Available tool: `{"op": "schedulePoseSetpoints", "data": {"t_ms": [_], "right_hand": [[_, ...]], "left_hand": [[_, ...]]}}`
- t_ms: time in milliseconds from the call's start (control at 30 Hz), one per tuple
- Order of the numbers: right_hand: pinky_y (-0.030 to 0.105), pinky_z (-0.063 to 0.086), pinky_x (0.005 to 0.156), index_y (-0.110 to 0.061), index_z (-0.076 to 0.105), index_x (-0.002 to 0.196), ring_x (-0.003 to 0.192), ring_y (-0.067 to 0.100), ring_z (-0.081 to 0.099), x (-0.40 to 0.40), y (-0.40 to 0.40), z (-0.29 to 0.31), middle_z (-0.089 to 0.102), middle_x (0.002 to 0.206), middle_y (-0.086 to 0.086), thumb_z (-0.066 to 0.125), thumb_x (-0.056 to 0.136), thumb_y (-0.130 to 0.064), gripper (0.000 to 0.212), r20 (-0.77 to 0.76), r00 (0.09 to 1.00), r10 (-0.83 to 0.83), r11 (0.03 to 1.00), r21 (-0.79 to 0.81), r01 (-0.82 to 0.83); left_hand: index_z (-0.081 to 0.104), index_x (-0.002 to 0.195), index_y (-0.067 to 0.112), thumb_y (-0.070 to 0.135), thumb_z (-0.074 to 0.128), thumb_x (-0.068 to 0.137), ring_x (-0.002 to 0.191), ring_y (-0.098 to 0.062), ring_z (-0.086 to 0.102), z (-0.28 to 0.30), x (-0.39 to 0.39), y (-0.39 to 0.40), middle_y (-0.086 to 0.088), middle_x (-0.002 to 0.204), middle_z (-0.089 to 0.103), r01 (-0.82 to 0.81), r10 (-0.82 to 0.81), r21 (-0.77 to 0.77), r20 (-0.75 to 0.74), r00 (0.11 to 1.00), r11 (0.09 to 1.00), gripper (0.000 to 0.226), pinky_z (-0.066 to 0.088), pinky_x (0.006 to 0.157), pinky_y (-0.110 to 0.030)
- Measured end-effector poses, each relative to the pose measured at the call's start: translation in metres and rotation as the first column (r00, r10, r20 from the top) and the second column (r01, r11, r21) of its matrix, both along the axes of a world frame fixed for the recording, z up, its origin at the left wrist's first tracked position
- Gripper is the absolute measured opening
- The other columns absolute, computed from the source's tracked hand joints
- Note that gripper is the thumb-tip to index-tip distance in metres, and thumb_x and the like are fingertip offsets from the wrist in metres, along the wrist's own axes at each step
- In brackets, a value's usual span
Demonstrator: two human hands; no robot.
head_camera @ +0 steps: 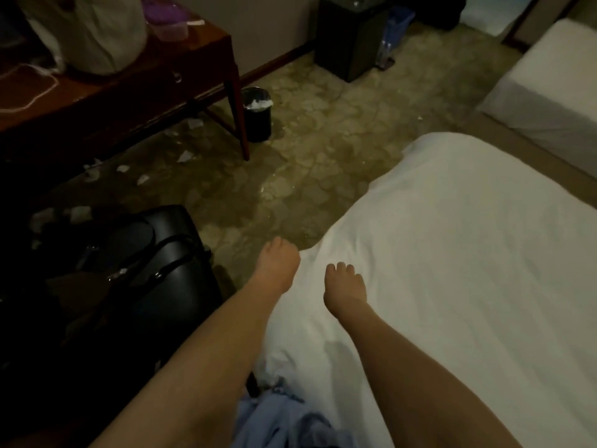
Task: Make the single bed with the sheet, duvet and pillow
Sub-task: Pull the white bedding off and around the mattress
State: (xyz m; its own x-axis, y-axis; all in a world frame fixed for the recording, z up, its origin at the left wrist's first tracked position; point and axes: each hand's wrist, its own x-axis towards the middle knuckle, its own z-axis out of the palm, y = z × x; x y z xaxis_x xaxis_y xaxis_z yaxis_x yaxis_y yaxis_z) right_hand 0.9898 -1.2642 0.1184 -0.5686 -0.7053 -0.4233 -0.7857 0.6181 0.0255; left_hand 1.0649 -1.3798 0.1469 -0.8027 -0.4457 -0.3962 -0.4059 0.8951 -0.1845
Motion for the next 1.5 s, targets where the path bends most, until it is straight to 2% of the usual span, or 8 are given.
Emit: {"op": "schedulePoseSetpoints", "data": {"t_ms": [300,467,667,833,1033,1233,1433,1500], "right_hand": [[0.033,0.039,0.092,-0.009,0.041,0.127,0.118,0.026,0.044,-0.072,-0.092,0.009,0.046,0.127,0.01,0.048,0.093,-0.014,0.036,-0.05,0.961,-0.271,0.962,-0.048,0.269],[0.033,0.039,0.09,-0.008,0.042,0.125,0.116,0.027,0.044,-0.123,-0.097,0.011,0.046,0.125,0.011,0.048,0.09,-0.01,0.036,-0.094,0.906,-0.413,0.911,-0.033,0.412],[0.033,0.038,0.089,-0.007,0.043,0.125,0.116,0.027,0.045,-0.216,-0.109,-0.014,0.047,0.125,0.012,0.048,0.09,-0.007,0.035,-0.086,0.824,-0.56,0.828,-0.015,0.561],[0.032,0.038,0.09,-0.007,0.042,0.124,0.116,0.027,0.043,-0.341,-0.112,-0.025,0.046,0.126,0.012,0.046,0.09,-0.004,0.034,-0.051,0.702,-0.71,0.701,0.034,0.712],[0.032,0.038,0.086,-0.005,0.045,0.12,0.112,0.028,0.046,-0.499,-0.119,0.006,0.049,0.122,0.013,0.042,0.088,0.002,0.033,-0.056,0.584,-0.81,0.587,-0.041,0.809],[0.031,0.039,0.086,-0.009,0.044,0.122,0.113,0.024,0.046,-0.653,-0.134,-0.002,0.048,0.123,0.008,0.047,0.093,-0.012,0.029,-0.053,0.463,-0.885,0.463,0.009,0.886],[0.033,0.039,0.091,-0.01,0.042,0.126,0.116,0.026,0.045,-0.841,-0.153,-0.013,0.047,0.126,0.01,0.048,0.092,-0.01,0.035,-0.059,0.274,-0.96,0.277,-0.051,0.96],[0.034,0.038,0.092,-0.01,0.041,0.128,0.117,0.026,0.044,-0.888,-0.151,-0.013,0.046,0.127,0.01,0.048,0.093,-0.012,0.036,-0.025,0.206,-0.978,0.207,-0.045,0.977]], "left_hand": [[0.048,0.126,0.004,0.009,0.05,0.091,0.12,-0.026,0.044,0.002,-0.098,-0.108,-0.013,0.129,0.05,0.228,-0.228,0.005,-0.027,0.973,0.974,0.035,0.037,0.098,-0.031],[0.048,0.126,0.005,0.014,0.05,0.093,0.119,-0.026,0.044,0.0,-0.175,-0.121,-0.012,0.128,0.05,0.41,-0.407,0.004,-0.113,0.906,0.912,0.034,0.037,0.097,-0.031],[0.05,0.124,0.007,0.016,0.053,0.093,0.116,-0.024,0.047,-0.024,-0.296,-0.121,-0.011,0.125,0.052,0.598,-0.595,0.004,-0.089,0.798,0.801,0.032,0.038,0.098,-0.031],[0.048,0.127,0.005,0.012,0.052,0.094,0.118,-0.024,0.047,-0.025,-0.452,-0.127,-0.012,0.128,0.05,0.728,-0.725,0.038,-0.062,0.686,0.685,0.035,0.038,0.1,-0.031],[0.05,0.124,0.006,0.009,0.05,0.092,0.116,-0.024,0.048,0.004,-0.632,-0.122,-0.012,0.125,0.052,0.816,-0.81,0.054,-0.096,0.578,0.576,0.031,0.039,0.096,-0.03],[0.05,0.125,0.007,0.011,0.053,0.092,0.116,-0.024,0.048,0.01,-0.804,-0.125,-0.011,0.125,0.053,0.908,-0.899,0.041,-0.128,0.42,0.418,0.033,0.038,0.098,-0.031],[0.053,0.121,0.009,0.01,0.048,0.094,0.112,-0.022,0.053,0.001,-1.0,-0.133,-0.009,0.123,0.056,0.962,-0.96,0.035,-0.064,0.272,0.27,0.028,0.042,0.093,-0.029],[0.054,0.12,0.009,0.012,0.044,0.097,0.112,-0.022,0.054,-0.006,-1.051,-0.128,-0.008,0.123,0.055,0.965,-0.965,0.053,-0.041,0.259,0.257,0.026,0.042,0.093,-0.029]]}}
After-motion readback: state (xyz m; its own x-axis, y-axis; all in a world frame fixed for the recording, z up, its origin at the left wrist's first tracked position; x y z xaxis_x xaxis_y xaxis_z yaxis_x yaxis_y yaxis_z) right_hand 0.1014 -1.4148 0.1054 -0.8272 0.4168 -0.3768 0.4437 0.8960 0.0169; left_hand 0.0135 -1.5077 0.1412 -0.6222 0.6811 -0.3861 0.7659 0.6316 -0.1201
